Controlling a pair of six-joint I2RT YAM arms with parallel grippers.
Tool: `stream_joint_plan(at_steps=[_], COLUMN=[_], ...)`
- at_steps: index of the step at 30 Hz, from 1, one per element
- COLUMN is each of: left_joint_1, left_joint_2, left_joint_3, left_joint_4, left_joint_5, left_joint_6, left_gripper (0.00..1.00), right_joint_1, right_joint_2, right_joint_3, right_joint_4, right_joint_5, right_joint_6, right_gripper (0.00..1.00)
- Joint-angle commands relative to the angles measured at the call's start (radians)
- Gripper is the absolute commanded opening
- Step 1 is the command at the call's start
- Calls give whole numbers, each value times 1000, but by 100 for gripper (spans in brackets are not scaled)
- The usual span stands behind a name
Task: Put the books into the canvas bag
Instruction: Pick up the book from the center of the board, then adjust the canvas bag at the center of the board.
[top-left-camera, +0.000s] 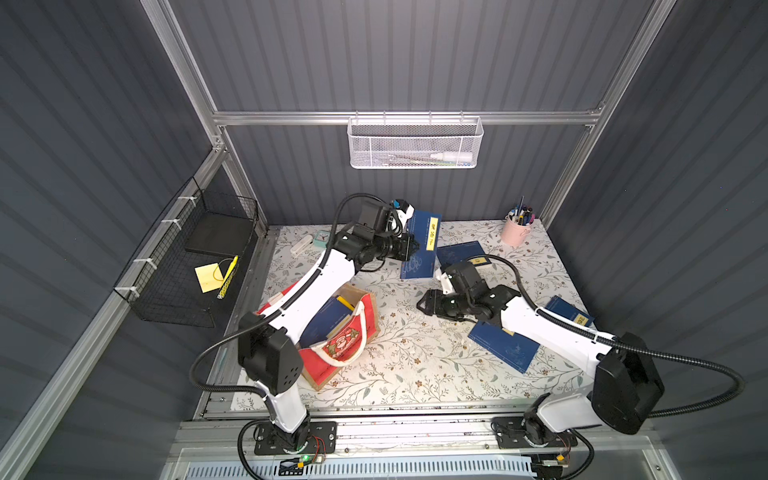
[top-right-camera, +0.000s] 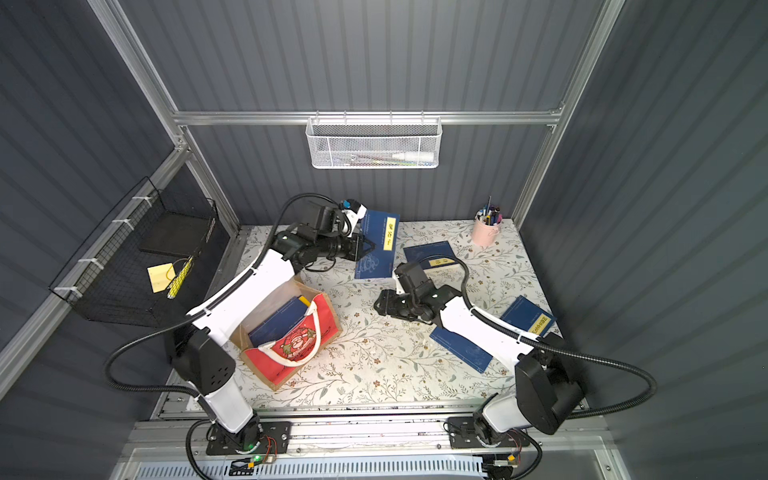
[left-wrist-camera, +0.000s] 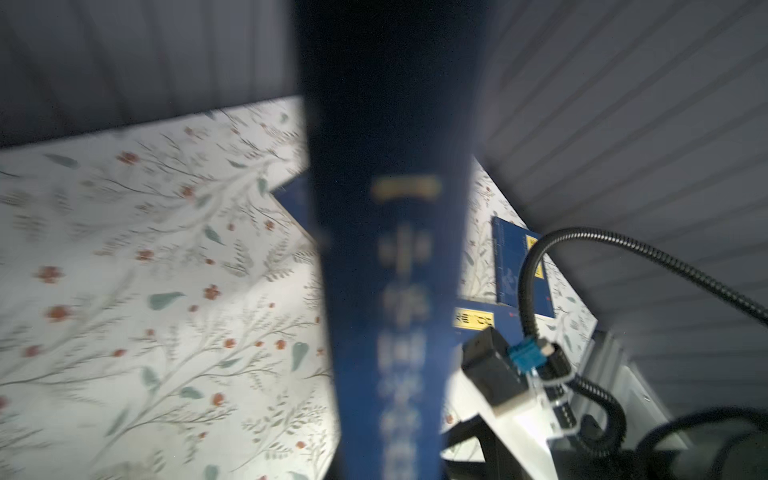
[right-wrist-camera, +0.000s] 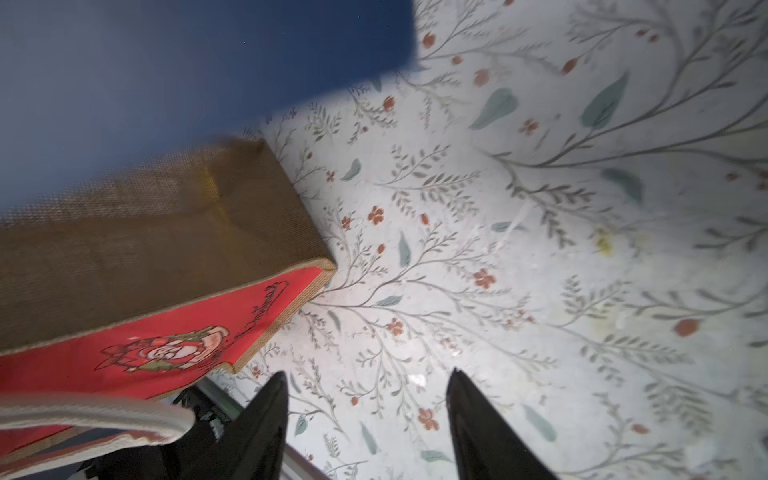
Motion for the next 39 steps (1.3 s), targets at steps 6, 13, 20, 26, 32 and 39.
stream_joint_plan(at_steps=[6,13,20,26,32,39], left_joint_1=[-1,-1,-1,-2,-2,3], left_joint_2=[-298,-473,-550,-520,-443,-328], left_joint_3=[19,-20,1,1,23,9], left_joint_4=[-272,-399,-549,-652,-689,-712], left_joint_5=[-577,-767,-760,-609,-444,-395], left_joint_6=[154,158,217,221,229,207], left_gripper=[0,0,0,0,0,0], right_joint_1=[262,337,335,259,142,38], right_joint_2=[112,220,352,394,471,605], right_joint_3=[319,447,557,628,752,964], right_joint_4=[-61,-63,-140,-160,-210,-330], right_joint_5=[108,111,132,100,51,-59], right_joint_6=[42,65,53,4,-110,-248], right_gripper=[72,74,65,18,7,10])
